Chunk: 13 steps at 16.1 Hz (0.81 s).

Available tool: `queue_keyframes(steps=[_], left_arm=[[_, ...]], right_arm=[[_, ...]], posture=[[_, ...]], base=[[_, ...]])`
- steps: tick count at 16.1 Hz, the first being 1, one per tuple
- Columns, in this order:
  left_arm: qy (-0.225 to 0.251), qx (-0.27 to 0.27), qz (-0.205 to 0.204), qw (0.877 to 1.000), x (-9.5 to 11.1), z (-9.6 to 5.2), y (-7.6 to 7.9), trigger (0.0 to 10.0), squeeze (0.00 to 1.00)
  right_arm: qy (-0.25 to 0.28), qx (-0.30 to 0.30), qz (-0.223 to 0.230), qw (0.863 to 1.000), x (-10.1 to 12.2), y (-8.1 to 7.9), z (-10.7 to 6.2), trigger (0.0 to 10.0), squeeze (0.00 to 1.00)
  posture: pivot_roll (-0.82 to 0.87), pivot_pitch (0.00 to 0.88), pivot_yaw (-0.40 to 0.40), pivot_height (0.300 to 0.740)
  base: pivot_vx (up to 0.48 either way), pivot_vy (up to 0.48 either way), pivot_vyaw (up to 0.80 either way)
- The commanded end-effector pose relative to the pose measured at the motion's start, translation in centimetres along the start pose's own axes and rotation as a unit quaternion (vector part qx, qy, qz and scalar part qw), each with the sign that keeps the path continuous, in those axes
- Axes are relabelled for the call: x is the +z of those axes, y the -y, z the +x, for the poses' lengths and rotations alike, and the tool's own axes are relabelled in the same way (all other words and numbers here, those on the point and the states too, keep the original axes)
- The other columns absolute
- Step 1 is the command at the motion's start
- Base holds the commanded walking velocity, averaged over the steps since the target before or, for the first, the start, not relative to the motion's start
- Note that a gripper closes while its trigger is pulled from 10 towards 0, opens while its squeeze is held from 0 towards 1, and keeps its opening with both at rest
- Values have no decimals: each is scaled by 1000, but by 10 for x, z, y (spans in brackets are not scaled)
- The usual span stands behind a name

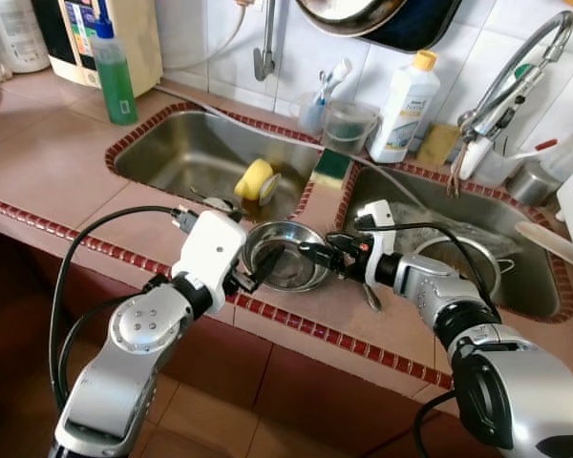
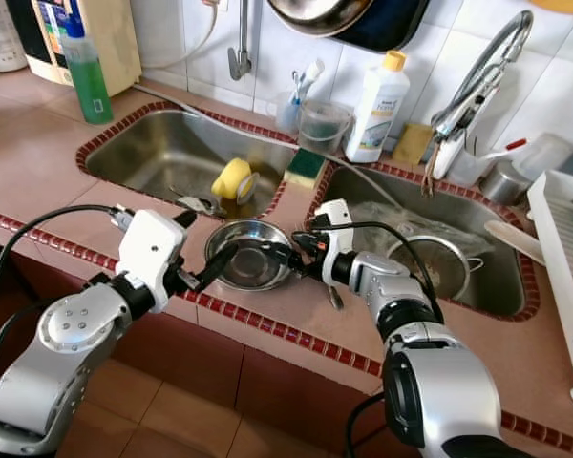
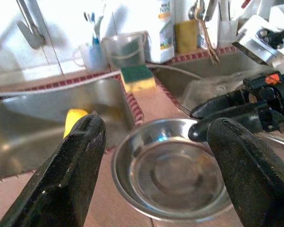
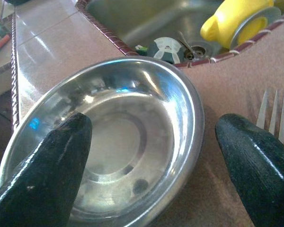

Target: Kitchen organization

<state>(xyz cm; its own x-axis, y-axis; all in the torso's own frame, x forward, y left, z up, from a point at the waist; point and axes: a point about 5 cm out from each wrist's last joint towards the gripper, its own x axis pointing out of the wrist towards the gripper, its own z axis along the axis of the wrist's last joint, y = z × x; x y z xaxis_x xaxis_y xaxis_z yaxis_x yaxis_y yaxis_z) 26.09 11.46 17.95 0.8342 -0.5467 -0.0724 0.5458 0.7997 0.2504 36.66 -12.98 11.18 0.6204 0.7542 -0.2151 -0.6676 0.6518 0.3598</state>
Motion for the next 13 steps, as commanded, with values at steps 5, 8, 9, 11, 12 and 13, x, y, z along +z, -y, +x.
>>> queue_keyframes(steps=[5, 8, 9, 11, 12, 13], left_arm=[[-9, -18, -13, 1000, 2, -6, 10, 10000, 0], [-12, -22, -16, 1000, 5, -6, 11, 10000, 0], [-12, -22, -16, 1000, 5, -6, 11, 10000, 0], [-13, -22, -18, 1000, 6, -7, 11, 10000, 0], [-14, -20, -19, 1000, 6, -8, 11, 10000, 0], [-14, -20, -19, 1000, 6, -8, 12, 10000, 0]], right_arm=[[31, -5, 3, 999, 18, 4, -4, 10000, 0], [33, 19, 7, 999, 19, -1, 0, 6078, 0], [34, 25, 10, 999, 20, -3, 1, 2039, 0], [35, 43, 13, 998, 22, -5, 2, 0, 0], [32, 48, 14, 998, 22, -6, 2, 0, 0], [27, 48, 12, 998, 21, -6, 2, 0, 0]], posture=[[88, 165, -148, 740], [97, 179, -147, 740], [98, 179, -147, 740], [102, 180, -154, 740], [102, 180, -154, 740], [102, 183, -159, 740]], base=[[0, 0, 0], [0, 0, 0], [0, 0, 0], [0, 0, 0], [0, 0, 0], [0, 0, 0]])
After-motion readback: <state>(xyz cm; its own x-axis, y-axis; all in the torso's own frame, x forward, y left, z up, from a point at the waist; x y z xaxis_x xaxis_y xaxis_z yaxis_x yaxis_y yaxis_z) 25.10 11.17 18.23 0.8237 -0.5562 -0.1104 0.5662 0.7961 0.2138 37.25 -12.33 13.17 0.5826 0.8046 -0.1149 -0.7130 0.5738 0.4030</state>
